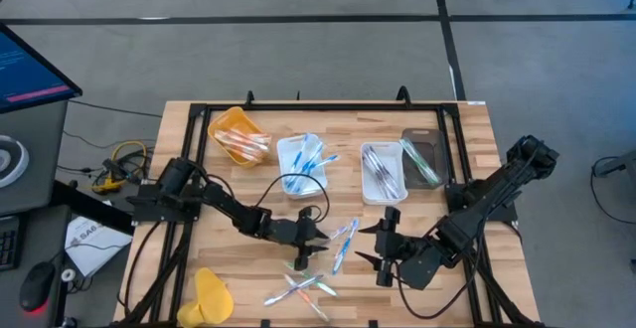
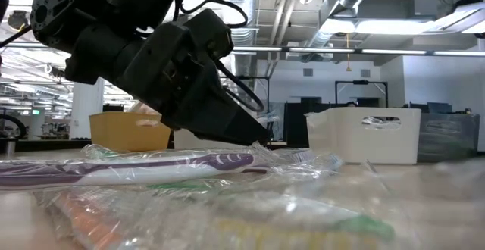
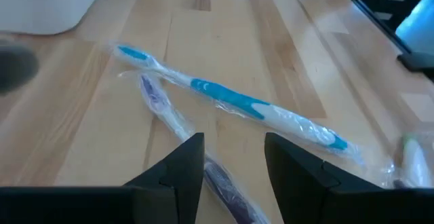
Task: Pick & Place Toothbrushes
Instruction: Put the top purple toothbrush into the right white bin
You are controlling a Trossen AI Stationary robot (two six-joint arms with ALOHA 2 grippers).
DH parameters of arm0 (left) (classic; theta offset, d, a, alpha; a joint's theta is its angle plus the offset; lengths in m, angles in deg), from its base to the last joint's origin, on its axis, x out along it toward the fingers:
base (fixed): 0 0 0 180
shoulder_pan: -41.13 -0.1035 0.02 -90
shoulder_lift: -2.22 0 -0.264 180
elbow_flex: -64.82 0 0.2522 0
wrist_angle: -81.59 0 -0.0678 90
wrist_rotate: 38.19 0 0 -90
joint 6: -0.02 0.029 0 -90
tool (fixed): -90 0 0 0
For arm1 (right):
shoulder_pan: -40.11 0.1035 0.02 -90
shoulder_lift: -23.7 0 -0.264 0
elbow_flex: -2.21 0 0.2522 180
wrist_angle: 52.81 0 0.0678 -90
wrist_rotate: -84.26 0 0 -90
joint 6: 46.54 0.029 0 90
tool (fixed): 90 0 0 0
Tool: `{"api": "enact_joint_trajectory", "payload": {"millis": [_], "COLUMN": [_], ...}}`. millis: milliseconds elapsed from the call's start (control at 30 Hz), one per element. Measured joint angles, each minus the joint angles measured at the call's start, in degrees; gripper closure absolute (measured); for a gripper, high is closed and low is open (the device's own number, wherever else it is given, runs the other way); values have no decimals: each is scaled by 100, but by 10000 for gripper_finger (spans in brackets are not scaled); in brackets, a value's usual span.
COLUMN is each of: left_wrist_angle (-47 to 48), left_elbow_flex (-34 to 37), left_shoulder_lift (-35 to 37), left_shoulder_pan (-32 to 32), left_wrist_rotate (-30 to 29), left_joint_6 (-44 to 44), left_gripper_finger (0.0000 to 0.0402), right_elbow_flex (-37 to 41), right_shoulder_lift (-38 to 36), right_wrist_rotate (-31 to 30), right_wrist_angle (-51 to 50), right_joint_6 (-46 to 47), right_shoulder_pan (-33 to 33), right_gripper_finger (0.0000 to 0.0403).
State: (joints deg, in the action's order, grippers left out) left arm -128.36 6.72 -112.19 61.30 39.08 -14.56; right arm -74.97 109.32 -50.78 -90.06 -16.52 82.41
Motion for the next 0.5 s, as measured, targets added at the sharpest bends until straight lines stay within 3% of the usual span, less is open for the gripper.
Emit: {"api": "enact_joint_trajectory", "payload": {"millis": [500], "left_wrist_angle": [320], "left_elbow_flex": [4], "left_shoulder_lift": [0], "left_shoulder_pan": [41], "left_wrist_rotate": [-348], "left_joint_6": [-247], "left_gripper_finger": [266], "right_elbow_flex": [0], "right_shoulder_lift": [0], "right_wrist_rotate": [18], "right_wrist_angle": [16], "right_joint_6": [50], "right_shoulder_pan": [7], "right_gripper_finger": [159]}}
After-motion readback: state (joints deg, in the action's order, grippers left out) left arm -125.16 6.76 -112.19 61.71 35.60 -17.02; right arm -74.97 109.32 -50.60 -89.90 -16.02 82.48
